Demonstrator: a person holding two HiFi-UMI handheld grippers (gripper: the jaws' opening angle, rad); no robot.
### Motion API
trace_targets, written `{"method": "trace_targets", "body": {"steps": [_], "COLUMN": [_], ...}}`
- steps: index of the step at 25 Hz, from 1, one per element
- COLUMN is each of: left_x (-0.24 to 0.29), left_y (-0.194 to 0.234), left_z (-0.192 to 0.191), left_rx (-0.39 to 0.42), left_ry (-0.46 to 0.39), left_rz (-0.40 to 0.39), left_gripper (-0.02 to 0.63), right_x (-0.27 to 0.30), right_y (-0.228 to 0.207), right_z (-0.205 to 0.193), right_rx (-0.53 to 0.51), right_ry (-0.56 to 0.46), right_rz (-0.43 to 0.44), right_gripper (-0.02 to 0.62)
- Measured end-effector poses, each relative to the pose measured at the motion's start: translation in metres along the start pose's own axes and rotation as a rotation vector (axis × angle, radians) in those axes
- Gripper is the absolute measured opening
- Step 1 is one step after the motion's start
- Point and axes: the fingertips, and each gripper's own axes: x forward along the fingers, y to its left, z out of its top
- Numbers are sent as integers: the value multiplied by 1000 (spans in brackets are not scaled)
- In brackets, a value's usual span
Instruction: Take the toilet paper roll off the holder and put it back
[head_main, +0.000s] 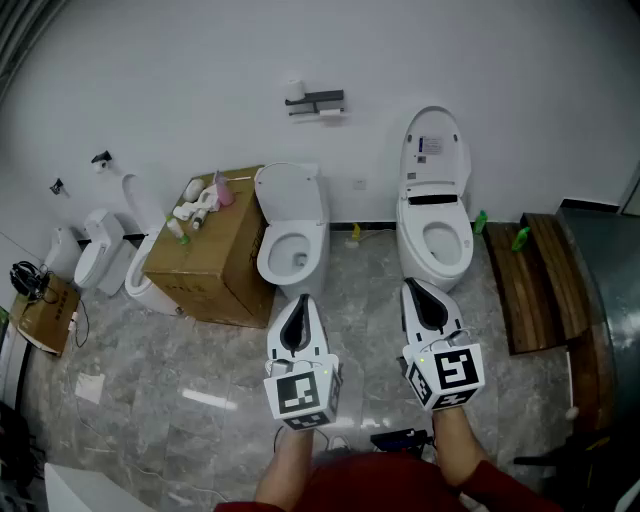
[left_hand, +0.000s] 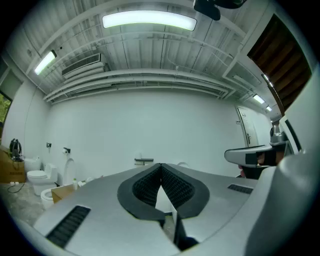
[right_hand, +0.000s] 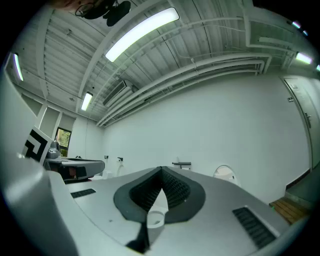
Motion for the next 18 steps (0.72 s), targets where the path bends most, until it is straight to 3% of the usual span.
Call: {"method": "trace_targets", "body": {"steps": [10,18], "left_x": [9,43], "left_y": [-32,-29], "left_z": [-4,-10], "left_rx": [-2,-3], "left_ry": [-2,-2], "left_rz": [30,23], "left_gripper": [15,15], "right_x": [-8,21], "right_y": [-32,-46], "right_z": [-6,-17], "right_rx": [27,30], "right_ry": [7,11], "right_rz": [16,4], "right_gripper": [9,9]}}
